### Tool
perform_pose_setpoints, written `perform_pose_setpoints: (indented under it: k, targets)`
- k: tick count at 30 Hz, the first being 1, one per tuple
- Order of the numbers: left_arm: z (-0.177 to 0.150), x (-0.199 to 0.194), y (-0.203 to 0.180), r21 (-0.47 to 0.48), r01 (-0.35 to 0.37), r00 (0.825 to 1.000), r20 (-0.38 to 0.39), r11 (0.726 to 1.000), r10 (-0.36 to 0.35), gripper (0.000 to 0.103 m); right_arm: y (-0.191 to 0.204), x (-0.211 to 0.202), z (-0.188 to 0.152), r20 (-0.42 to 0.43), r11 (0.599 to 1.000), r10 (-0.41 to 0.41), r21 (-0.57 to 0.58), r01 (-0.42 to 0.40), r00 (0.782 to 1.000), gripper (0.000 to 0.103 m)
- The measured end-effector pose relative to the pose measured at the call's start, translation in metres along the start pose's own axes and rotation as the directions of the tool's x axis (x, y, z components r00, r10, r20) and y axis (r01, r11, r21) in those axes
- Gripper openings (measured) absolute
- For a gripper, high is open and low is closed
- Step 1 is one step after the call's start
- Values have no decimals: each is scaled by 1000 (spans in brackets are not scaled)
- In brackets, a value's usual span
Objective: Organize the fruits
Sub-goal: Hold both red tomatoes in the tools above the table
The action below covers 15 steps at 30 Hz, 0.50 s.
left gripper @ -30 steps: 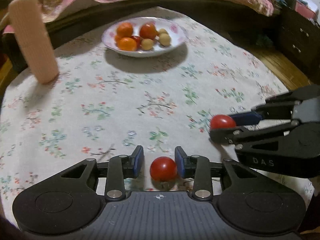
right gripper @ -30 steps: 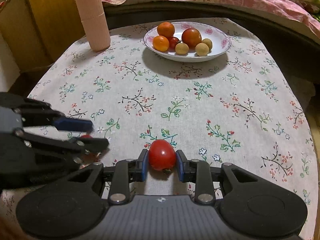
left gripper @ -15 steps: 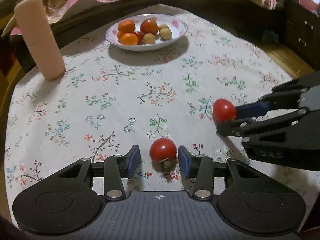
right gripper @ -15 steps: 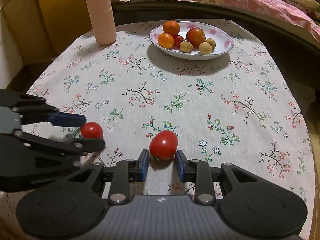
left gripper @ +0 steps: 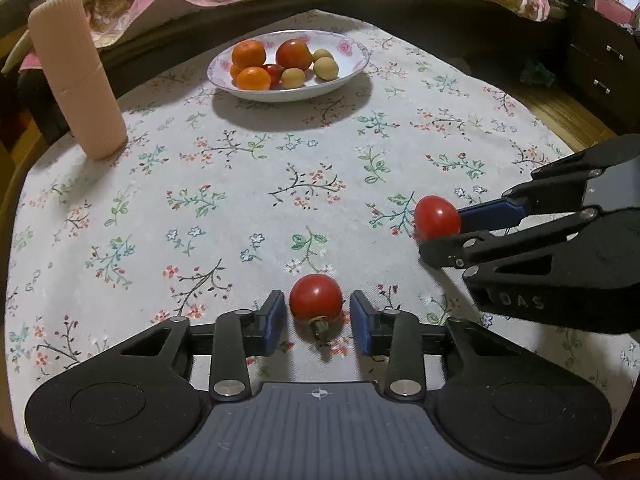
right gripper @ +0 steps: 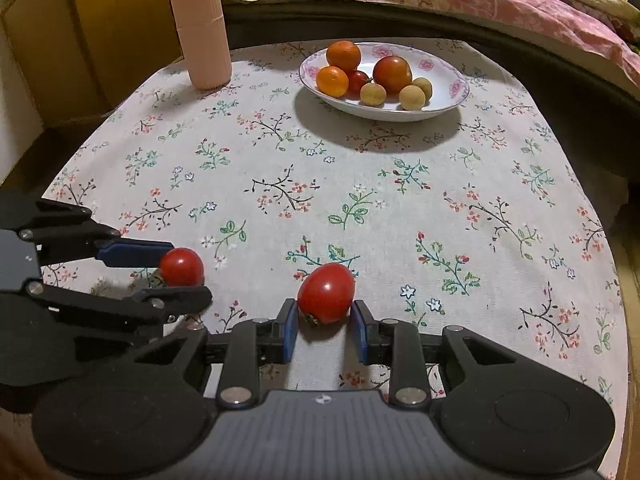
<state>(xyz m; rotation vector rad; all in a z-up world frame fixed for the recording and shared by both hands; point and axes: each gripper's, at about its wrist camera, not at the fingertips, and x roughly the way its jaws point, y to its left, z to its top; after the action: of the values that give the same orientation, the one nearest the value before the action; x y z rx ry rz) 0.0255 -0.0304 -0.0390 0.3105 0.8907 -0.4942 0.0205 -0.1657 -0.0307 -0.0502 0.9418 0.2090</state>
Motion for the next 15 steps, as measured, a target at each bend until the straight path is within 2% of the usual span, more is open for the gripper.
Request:
perform_pose_setpoints:
  k: [6,15]
  targets:
    - [2,1,-3,0,1,1000,1,1000,-1,36,5,-2,1,5,1000,6,-3,-6,1000,32]
    - [3,-5,-3,-11,7,1000,-9,1000,-7,35,4,-12,4,35,999,8,39,-9,999,28]
